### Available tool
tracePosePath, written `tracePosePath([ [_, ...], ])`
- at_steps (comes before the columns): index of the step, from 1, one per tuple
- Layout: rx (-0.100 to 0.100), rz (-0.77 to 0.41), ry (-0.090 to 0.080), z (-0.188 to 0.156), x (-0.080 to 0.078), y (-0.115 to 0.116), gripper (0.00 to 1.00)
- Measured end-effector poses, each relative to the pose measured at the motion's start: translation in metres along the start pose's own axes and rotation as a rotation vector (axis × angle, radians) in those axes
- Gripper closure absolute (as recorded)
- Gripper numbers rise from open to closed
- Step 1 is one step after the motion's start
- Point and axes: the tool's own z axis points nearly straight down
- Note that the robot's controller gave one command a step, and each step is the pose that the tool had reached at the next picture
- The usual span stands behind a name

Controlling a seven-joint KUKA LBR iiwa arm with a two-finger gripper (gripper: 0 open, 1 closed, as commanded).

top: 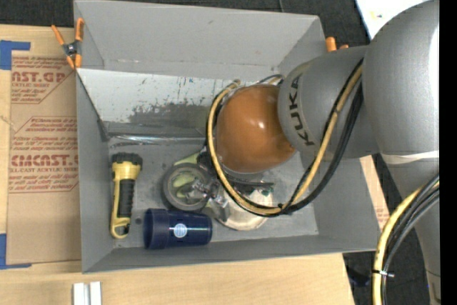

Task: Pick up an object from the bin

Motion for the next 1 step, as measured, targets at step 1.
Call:
tracePosePath([
  [1, 0.000, 0.000, 0.000, 0.0000, 0.0000, 0.0000, 1.00],
])
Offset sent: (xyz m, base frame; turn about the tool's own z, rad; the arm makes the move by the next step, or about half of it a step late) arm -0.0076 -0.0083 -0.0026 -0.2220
